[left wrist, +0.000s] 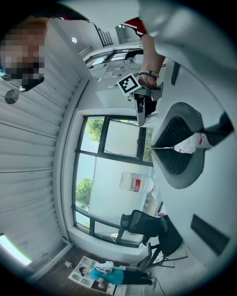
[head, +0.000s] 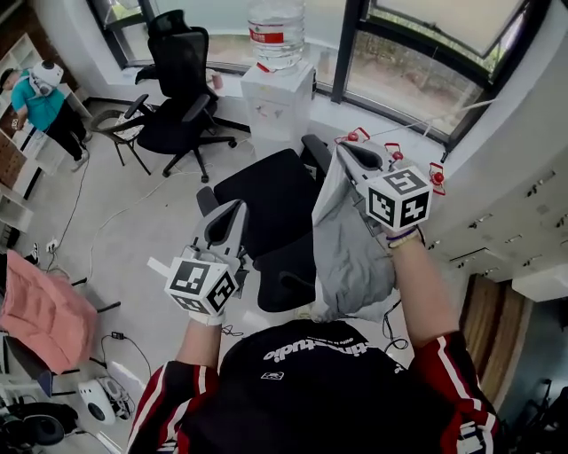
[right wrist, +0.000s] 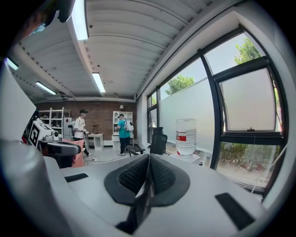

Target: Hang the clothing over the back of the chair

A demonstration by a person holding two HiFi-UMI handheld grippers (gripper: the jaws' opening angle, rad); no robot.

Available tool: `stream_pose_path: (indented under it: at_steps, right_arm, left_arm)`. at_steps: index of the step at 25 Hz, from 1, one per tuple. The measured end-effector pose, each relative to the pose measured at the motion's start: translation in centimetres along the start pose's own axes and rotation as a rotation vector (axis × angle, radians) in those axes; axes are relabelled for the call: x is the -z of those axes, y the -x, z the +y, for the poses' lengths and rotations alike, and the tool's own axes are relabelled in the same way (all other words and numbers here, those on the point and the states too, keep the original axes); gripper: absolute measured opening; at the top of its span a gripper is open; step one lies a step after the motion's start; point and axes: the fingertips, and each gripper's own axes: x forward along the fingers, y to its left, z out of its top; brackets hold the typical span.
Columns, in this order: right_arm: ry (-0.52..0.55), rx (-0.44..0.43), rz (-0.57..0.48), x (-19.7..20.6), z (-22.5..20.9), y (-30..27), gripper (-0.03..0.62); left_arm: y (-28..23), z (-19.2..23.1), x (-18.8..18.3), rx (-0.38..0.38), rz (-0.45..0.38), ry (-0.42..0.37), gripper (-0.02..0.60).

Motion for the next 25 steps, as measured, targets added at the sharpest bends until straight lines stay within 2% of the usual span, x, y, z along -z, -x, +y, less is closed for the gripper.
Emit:
stream_pose_path:
  at_steps: [5,10,20,25]
  right_arm:
    - [-0.030,0.035,0.034,2.1,0.7,4.3,0.020]
    - [-0.037,0.065,0.013,3.4,1.9,8.4,0.020]
    - [-0.055,0.124,-0.196,3.2,3.7,12.8,0.021]
    - [-0.091,0.124,-0.243,3.9,3.3,13.2,0.025]
  left_arm:
    - [0.0,-1.1,0.5,0.040,-0.001,0.000,0.026]
    - [-0.1,-2.2,0.3,0.070,-0.002,-0.006,0.026]
    - [-0.3,-4.2,-0.8,0.085,-0.017,-0.028,0.026]
    - [-0.1,-4.6,-0.9,0.076,-0.015,-0.032,0.026]
